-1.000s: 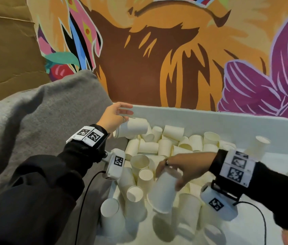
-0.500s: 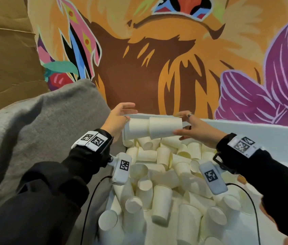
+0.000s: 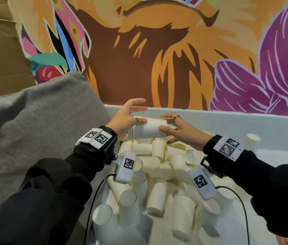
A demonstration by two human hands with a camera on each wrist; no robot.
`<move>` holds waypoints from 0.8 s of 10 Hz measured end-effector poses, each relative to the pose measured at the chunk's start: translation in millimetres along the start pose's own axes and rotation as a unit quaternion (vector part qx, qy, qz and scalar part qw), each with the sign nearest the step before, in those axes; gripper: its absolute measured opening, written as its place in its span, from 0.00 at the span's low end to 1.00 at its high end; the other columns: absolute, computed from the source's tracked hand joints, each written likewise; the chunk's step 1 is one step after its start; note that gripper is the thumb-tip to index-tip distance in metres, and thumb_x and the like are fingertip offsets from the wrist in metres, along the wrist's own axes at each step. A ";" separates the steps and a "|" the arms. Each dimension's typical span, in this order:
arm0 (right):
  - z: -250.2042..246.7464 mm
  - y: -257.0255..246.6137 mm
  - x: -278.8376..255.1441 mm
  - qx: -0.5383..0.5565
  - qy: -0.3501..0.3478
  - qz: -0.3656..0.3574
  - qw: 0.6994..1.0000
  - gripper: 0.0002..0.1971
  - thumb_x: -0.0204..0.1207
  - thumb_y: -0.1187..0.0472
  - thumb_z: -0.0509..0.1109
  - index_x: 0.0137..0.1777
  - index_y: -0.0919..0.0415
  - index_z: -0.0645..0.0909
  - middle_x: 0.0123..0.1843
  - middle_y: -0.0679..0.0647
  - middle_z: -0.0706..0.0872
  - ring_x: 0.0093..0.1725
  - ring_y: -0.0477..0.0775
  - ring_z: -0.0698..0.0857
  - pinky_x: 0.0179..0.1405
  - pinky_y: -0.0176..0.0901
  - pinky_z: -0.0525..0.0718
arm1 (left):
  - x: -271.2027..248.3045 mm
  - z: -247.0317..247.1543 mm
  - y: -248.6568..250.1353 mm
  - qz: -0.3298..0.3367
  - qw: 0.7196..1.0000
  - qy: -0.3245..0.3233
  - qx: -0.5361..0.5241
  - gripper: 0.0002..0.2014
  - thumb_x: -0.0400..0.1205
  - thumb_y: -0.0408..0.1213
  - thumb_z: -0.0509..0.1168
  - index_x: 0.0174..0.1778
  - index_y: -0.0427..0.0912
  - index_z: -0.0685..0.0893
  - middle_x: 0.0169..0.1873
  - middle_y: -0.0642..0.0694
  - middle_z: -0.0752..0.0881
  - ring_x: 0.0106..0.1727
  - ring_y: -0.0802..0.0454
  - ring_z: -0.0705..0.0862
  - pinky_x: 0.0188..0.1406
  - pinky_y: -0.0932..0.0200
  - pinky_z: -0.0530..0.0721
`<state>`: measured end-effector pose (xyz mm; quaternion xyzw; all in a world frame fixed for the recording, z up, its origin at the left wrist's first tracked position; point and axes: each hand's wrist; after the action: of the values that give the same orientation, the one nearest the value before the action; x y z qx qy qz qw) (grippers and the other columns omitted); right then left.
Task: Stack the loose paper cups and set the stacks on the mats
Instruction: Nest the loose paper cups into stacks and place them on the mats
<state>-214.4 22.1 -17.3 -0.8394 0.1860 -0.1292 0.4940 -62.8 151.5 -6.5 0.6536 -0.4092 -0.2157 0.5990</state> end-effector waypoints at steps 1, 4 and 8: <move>-3.4 5.0 -14.6 -0.075 0.045 0.003 0.996 0.21 0.81 0.50 0.64 0.71 0.54 0.64 0.66 0.50 0.73 0.51 0.48 0.82 0.43 0.43 0.85 | 0.2 -1.1 -1.4 -0.006 1.000 0.010 0.003 0.26 0.76 0.21 0.69 0.63 0.54 0.76 0.54 0.55 0.85 0.67 0.51 0.77 0.71 0.48 0.74; 10.3 33.7 -91.1 -0.234 -0.295 -0.025 0.926 0.23 0.70 0.49 0.77 0.63 0.47 0.75 0.61 0.41 0.82 0.58 0.40 0.79 0.55 0.30 0.77 | -8.2 0.6 -12.4 -0.030 0.998 0.048 0.007 0.24 0.77 0.20 0.66 0.63 0.51 0.77 0.56 0.49 0.83 0.57 0.56 0.81 0.60 0.55 0.80; -12.2 148.6 -204.8 -0.243 -0.589 -0.069 0.768 0.33 0.68 0.57 0.80 0.71 0.49 0.69 0.63 0.45 0.79 0.63 0.52 0.76 0.66 0.52 0.72 | -21.1 10.0 -20.2 -0.038 0.997 0.063 0.025 0.25 0.76 0.18 0.67 0.63 0.49 0.78 0.53 0.50 0.84 0.63 0.49 0.80 0.60 0.53 0.80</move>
<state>-430.5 36.9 -148.7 -0.8537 -0.1745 0.4061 0.2755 -77.0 161.1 -32.2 0.6956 -0.3507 -0.1861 0.5988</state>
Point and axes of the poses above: each hand's wrist, its own x-axis towards the middle knuckle, its own z-axis out of the palm, y = z × x
